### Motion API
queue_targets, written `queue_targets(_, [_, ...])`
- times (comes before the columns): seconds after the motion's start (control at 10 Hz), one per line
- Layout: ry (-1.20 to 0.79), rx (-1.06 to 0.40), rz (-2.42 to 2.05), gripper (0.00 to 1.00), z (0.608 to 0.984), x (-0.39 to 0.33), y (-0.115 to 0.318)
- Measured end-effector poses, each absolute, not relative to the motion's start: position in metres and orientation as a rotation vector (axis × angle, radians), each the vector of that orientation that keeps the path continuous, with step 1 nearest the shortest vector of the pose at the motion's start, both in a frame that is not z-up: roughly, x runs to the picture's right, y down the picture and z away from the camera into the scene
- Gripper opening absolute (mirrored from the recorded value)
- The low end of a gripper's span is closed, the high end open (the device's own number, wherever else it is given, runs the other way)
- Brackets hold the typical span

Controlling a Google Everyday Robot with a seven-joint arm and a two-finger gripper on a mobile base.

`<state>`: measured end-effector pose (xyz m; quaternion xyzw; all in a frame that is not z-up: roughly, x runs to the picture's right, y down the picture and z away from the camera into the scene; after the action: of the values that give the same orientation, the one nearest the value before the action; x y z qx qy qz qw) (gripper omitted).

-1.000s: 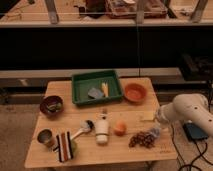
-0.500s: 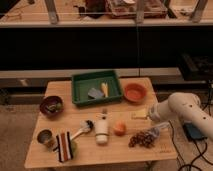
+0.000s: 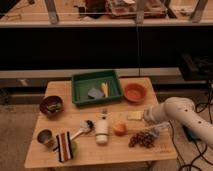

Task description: Place apple in red bowl

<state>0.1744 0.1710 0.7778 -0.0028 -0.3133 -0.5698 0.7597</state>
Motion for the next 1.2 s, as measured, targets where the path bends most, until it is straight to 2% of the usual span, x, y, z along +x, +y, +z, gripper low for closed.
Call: queue_targets(1.2, [-0.708, 0.006, -1.384, 0.74, 0.794, 0.116, 0.201])
